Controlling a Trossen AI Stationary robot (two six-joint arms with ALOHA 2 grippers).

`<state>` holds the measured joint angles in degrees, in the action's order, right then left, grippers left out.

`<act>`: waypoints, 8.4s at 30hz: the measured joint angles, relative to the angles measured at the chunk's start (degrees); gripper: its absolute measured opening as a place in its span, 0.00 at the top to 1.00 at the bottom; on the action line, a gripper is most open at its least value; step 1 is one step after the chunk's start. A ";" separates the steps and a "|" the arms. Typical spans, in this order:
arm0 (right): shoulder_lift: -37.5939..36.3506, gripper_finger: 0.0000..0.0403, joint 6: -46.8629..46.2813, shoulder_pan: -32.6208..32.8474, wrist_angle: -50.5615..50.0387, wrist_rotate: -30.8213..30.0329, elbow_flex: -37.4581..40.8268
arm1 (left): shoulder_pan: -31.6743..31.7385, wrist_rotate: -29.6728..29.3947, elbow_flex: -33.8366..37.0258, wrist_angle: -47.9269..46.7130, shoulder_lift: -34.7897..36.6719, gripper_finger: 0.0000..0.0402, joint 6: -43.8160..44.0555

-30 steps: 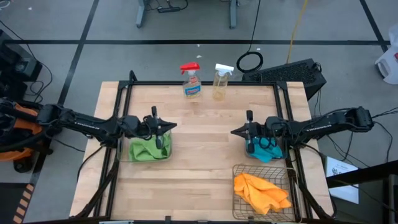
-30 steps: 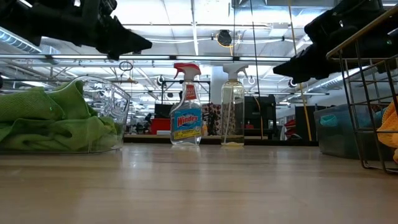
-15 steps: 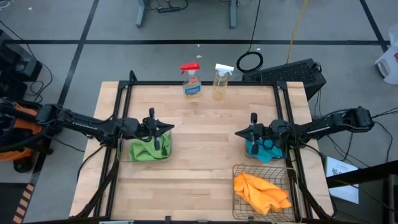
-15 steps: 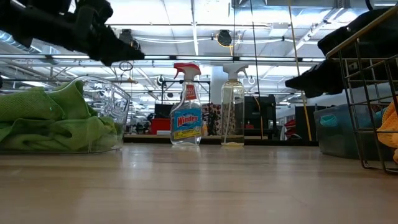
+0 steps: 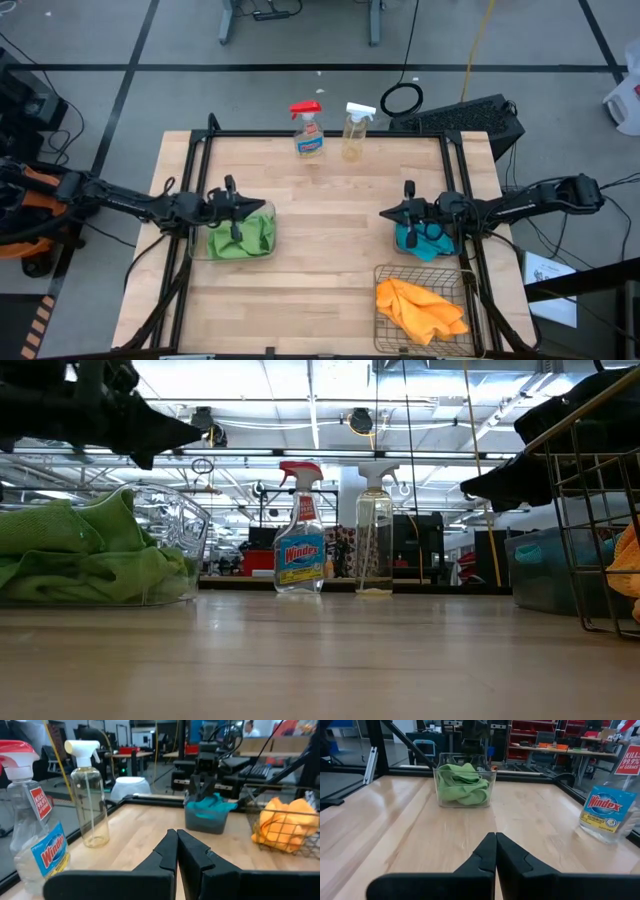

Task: Sort microfiber towel by color & place in baskets
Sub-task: Return to Home Position

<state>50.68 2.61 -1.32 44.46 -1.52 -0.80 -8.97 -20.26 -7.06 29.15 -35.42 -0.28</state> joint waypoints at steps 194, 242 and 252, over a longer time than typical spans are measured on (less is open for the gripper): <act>-50.40 1.00 2.56 1.04 -43.44 1.57 -0.07 | 8.32 14.26 6.79 -27.50 35.10 0.95 -3.12; -50.38 1.00 2.55 1.04 -43.44 1.57 -0.07 | 8.32 14.26 6.81 -27.50 35.10 0.95 -3.12; -50.38 1.00 2.55 1.03 -43.44 1.57 -0.07 | 8.32 14.25 6.80 -27.50 35.10 0.95 -3.12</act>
<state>0.30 5.16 -0.30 1.02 0.05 -0.86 -0.64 -6.01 -0.26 1.65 -0.32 -3.40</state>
